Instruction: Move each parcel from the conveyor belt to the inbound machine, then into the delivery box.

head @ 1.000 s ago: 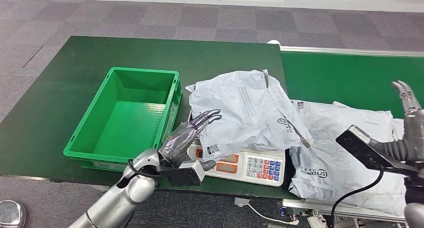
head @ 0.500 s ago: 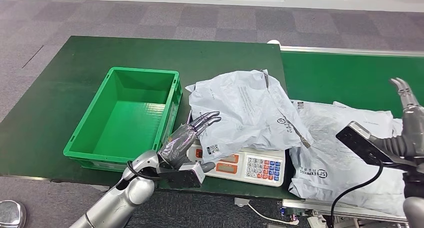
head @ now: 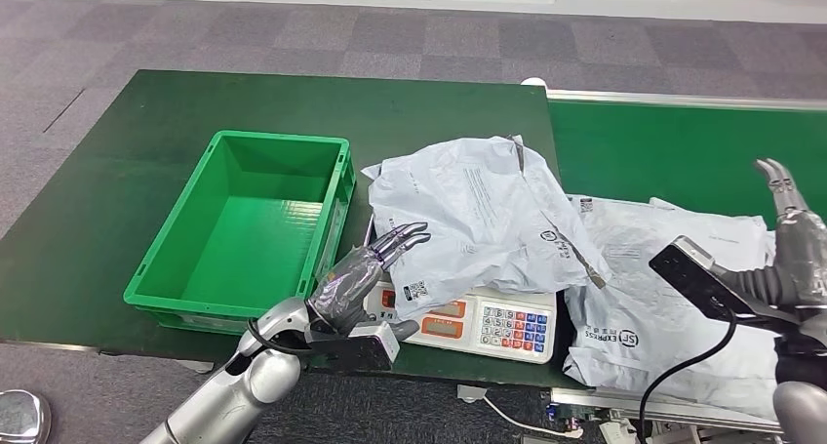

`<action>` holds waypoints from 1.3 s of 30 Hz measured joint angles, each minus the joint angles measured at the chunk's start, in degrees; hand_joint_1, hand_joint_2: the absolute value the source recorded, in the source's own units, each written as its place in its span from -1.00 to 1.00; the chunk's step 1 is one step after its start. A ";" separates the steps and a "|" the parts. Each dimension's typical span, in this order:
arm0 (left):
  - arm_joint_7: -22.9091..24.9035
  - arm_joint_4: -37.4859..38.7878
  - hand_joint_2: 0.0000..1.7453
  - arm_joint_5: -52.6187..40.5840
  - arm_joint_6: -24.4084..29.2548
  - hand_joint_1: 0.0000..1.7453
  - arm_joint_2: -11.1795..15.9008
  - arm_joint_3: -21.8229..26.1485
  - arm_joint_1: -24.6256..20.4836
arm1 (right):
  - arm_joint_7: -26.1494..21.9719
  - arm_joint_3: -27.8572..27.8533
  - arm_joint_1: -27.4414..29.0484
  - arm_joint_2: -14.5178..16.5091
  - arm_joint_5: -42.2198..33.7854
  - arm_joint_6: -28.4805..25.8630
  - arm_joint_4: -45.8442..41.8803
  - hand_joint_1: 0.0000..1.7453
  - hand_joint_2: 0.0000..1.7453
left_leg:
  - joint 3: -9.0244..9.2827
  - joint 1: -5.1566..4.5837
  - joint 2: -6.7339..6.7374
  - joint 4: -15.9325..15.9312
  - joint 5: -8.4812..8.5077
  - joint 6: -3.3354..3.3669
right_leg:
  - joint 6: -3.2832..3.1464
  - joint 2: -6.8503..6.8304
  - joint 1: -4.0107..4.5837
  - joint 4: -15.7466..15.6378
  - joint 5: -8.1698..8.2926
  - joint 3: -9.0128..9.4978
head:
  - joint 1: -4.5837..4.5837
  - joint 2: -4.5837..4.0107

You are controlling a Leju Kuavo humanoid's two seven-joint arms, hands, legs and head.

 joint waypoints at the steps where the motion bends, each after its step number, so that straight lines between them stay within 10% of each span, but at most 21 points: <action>1: 0.03 -0.01 1.00 -0.03 0.00 -1.00 0.01 0.00 0.02 | -0.04 0.08 -0.12 0.02 -0.05 0.02 0.27 -1.00 1.00 | -0.01 0.00 0.00 0.00 0.00 0.00 | 0.00 0.00 0.00 0.00 0.00 0.00 | 0.00 0.00; 39: 1.49 -2.39 1.00 -1.90 -0.09 -1.00 0.67 0.17 3.77 | -0.85 5.69 -7.84 1.45 0.46 -1.25 8.42 -1.00 1.00 | -0.02 0.00 -0.05 0.00 0.02 -0.01 | 0.00 -0.05 0.00 0.01 0.00 -0.01 | 0.00 0.00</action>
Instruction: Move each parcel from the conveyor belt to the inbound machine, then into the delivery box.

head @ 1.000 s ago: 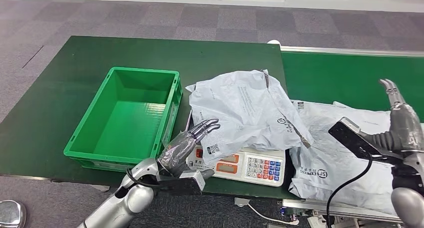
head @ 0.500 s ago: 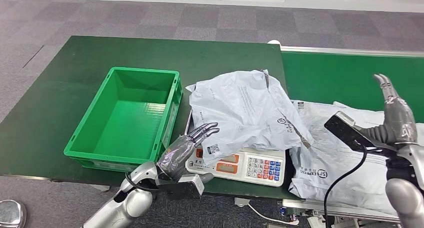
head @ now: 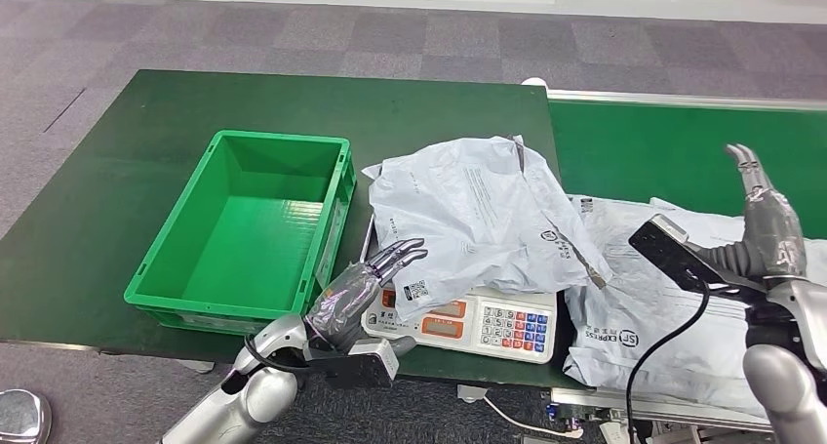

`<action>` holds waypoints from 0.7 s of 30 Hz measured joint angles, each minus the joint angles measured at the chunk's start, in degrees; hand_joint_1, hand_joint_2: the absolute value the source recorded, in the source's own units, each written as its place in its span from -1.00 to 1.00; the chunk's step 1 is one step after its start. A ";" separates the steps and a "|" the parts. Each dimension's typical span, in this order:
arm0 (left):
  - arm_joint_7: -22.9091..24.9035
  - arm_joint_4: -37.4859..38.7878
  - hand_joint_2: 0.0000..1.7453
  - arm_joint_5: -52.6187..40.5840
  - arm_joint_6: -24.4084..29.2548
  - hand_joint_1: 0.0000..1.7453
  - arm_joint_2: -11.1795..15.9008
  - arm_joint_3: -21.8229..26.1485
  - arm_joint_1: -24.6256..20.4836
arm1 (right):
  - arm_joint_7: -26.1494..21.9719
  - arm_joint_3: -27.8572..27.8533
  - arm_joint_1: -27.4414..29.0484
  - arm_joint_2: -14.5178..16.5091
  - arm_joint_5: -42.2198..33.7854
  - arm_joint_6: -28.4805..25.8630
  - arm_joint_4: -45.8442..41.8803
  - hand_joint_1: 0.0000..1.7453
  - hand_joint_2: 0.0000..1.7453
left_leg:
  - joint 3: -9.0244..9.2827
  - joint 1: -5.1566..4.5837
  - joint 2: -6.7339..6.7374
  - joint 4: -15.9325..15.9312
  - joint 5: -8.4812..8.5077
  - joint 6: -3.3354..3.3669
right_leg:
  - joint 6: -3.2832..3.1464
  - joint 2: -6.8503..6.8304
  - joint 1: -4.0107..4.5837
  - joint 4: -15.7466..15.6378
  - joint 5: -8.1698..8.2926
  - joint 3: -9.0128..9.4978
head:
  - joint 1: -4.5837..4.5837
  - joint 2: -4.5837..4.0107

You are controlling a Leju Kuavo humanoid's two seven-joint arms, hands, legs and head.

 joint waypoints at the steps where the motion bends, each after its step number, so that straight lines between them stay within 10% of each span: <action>1: 0.00 0.00 1.00 0.00 0.00 -1.00 0.00 0.00 0.00 | 0.00 0.00 0.00 0.02 0.01 -0.01 0.01 -1.00 1.00 | 0.00 0.00 0.00 0.00 0.00 0.00 | 0.00 0.00 0.00 0.00 0.00 0.00 | 0.00 0.00; 21: -0.10 0.42 1.00 -0.04 -0.41 -1.00 -0.04 0.00 -0.93 | 0.63 0.02 0.27 1.09 0.40 -0.07 0.84 -1.00 1.00 | 0.00 0.00 0.00 0.00 0.00 0.00 | 0.00 0.00 0.00 0.00 0.00 -0.01 | 0.00 0.00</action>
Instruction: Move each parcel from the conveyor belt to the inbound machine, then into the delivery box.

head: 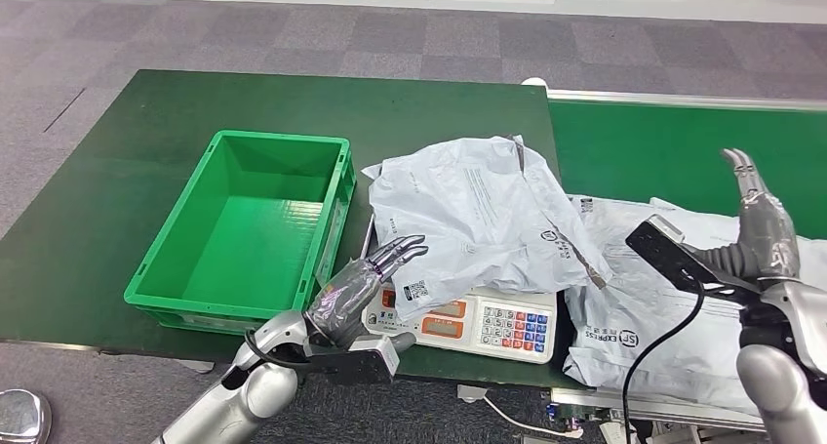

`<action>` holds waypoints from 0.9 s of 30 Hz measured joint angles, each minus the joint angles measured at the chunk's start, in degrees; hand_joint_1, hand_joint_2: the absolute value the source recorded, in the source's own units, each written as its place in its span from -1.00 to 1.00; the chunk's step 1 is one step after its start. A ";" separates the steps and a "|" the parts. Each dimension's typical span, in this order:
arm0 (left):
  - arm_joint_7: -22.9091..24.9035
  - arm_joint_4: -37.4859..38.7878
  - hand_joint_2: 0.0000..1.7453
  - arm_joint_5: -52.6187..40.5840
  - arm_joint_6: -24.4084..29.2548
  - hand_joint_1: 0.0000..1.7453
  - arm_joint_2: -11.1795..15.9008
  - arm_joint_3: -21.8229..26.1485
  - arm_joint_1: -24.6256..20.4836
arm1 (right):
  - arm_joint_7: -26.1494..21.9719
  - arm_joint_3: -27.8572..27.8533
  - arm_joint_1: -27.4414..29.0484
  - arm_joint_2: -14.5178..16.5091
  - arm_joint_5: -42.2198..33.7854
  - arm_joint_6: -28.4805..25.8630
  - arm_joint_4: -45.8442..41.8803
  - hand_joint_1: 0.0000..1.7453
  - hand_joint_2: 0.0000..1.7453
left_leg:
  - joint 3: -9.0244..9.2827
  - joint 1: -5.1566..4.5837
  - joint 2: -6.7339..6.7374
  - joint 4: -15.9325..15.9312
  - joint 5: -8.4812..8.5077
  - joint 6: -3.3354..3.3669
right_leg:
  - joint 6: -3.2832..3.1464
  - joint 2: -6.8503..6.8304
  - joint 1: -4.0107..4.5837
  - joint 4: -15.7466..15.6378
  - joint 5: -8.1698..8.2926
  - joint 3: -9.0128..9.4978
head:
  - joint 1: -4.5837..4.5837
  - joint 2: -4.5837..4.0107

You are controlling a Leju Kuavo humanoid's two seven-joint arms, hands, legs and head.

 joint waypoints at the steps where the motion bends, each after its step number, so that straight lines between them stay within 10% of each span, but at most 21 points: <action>1: -0.02 0.04 1.00 0.00 -0.05 -1.00 -0.01 0.00 -0.06 | 0.04 0.00 0.14 0.04 0.09 -0.02 -0.01 -1.00 1.00 | 0.00 0.00 0.00 0.00 0.00 0.00 | 0.00 0.00 0.00 0.00 0.00 0.00 | 0.00 0.00; 27: -0.22 -0.14 1.00 -0.96 -0.40 -1.00 -0.03 0.00 0.90 | -1.31 -0.20 3.63 -1.57 -1.31 0.14 -1.20 -1.00 1.00 | 0.01 0.00 0.02 0.00 0.00 0.00 | 0.00 0.02 0.00 0.00 0.00 0.01 | 0.00 0.00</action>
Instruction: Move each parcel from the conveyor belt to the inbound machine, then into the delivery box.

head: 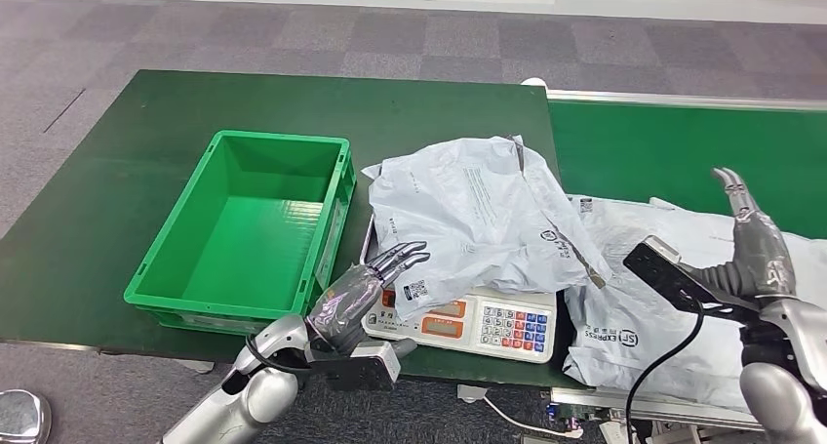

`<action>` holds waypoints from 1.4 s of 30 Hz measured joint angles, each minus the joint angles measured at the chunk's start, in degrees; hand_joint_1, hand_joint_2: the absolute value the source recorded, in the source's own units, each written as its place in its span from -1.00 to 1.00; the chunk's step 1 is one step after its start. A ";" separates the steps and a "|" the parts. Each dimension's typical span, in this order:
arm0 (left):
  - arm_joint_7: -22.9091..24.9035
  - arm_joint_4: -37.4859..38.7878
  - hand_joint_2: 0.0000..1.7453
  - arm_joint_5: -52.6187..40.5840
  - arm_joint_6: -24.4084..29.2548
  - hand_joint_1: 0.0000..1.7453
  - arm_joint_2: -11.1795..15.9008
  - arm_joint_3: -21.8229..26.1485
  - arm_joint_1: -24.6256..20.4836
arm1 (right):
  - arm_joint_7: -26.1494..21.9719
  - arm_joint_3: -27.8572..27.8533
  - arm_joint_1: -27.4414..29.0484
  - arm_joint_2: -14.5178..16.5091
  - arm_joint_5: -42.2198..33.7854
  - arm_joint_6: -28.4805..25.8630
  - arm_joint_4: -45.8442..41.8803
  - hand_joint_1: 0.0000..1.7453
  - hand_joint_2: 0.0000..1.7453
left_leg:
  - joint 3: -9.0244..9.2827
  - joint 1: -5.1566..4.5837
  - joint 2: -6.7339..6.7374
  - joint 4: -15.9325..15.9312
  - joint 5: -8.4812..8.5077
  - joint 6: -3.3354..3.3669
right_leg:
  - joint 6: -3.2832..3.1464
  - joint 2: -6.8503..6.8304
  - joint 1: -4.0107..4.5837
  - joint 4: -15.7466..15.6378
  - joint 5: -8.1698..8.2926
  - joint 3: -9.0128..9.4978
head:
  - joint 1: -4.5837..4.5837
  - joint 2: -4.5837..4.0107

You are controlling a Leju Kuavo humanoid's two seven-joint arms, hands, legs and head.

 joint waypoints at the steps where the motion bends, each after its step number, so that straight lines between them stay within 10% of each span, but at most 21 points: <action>1: 0.00 0.00 1.00 0.00 0.00 -1.00 0.00 0.00 0.00 | 0.00 0.01 0.00 0.00 0.00 0.00 0.00 -1.00 1.00 | 0.00 0.00 0.00 0.00 0.00 0.00 | 0.00 0.00 0.00 0.00 0.00 0.00 | 0.00 0.00; 42: -1.34 1.19 1.00 0.83 0.15 -1.00 -0.03 0.00 -0.73 | 1.13 -0.16 0.96 0.51 1.13 0.03 -1.74 -1.00 1.00 | 0.01 0.00 0.01 0.00 0.00 0.00 | 0.00 0.01 0.00 0.00 0.00 -0.01 | 0.00 0.00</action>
